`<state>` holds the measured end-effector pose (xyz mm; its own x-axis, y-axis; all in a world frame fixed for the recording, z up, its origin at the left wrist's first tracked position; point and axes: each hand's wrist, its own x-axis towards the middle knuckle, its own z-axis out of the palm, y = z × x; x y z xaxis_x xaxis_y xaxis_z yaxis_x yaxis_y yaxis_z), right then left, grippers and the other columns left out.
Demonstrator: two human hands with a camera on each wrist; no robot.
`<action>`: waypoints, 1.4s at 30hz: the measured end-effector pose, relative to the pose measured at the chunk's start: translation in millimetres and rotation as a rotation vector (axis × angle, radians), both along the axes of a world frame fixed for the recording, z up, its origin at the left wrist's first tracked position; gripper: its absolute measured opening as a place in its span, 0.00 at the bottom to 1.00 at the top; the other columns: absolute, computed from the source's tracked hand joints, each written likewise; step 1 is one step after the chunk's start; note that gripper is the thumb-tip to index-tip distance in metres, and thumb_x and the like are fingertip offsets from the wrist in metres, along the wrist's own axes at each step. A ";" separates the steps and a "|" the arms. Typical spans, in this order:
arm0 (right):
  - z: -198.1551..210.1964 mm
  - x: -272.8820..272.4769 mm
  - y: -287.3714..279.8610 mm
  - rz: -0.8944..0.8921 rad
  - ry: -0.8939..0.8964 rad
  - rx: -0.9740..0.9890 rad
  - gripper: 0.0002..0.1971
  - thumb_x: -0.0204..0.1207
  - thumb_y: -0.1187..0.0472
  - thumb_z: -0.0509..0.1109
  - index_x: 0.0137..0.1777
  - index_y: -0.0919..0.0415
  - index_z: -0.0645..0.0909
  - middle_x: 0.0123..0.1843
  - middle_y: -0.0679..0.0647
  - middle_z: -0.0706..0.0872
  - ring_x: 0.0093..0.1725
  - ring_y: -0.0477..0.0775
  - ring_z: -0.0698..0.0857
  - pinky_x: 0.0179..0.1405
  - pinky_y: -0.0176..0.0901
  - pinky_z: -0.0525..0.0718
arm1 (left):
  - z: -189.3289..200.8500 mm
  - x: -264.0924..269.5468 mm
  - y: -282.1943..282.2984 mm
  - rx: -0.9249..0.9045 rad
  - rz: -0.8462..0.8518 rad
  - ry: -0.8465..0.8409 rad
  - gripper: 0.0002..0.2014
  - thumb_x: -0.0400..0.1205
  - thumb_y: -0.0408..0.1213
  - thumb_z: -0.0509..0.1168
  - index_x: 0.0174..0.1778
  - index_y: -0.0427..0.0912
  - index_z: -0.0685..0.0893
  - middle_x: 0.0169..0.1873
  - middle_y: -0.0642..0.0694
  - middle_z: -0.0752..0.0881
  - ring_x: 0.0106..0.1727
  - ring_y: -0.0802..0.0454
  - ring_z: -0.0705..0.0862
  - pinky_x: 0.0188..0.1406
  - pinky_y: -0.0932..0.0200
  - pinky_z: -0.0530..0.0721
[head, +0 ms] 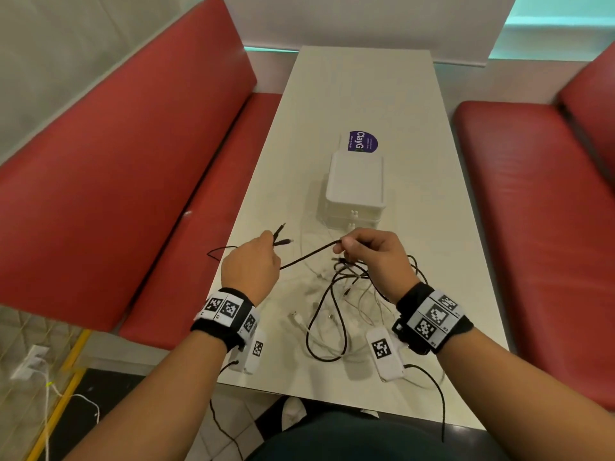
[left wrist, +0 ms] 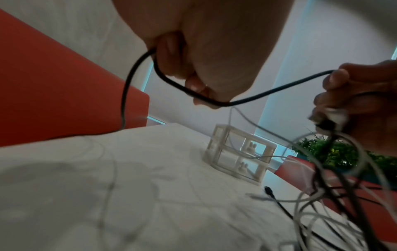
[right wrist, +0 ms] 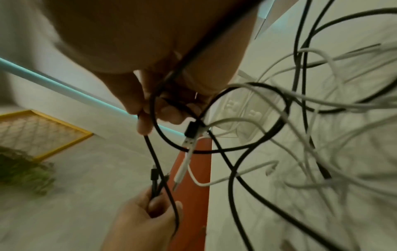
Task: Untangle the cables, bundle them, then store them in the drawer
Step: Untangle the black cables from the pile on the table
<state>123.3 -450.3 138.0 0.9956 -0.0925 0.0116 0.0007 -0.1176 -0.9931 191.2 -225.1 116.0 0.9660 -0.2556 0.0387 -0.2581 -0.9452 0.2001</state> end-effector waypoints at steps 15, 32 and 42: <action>-22.6 14.0 17.1 0.242 -0.105 -1.009 0.14 0.86 0.47 0.54 0.58 0.40 0.82 0.42 0.47 0.87 0.42 0.54 0.84 0.35 0.50 0.81 | 14.5 -18.1 -45.4 -0.342 -0.340 0.220 0.04 0.84 0.39 0.59 0.49 0.43 0.72 0.46 0.49 0.81 0.50 0.48 0.79 0.58 0.49 0.75; -19.5 6.5 -2.4 0.310 0.210 -0.525 0.15 0.80 0.46 0.57 0.38 0.51 0.80 0.33 0.50 0.88 0.36 0.52 0.87 0.49 0.63 0.86 | 36.5 -2.1 -39.4 -0.481 -0.346 0.274 0.05 0.84 0.45 0.69 0.47 0.52 0.79 0.24 0.58 0.72 0.26 0.59 0.73 0.32 0.57 0.72; -27.8 -0.7 3.6 0.040 -0.193 -0.715 0.09 0.87 0.60 0.64 0.58 0.54 0.86 0.48 0.46 0.83 0.44 0.44 0.81 0.44 0.41 0.82 | 27.8 -7.3 -32.2 -0.460 -0.167 0.264 0.07 0.87 0.38 0.62 0.45 0.41 0.81 0.38 0.61 0.91 0.41 0.57 0.87 0.42 0.56 0.81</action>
<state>122.6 -446.7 110.1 0.9722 0.0401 0.2306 0.1857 -0.7320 -0.6555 183.9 -257.3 143.7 0.9057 -0.4201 -0.0560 -0.2819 -0.6958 0.6605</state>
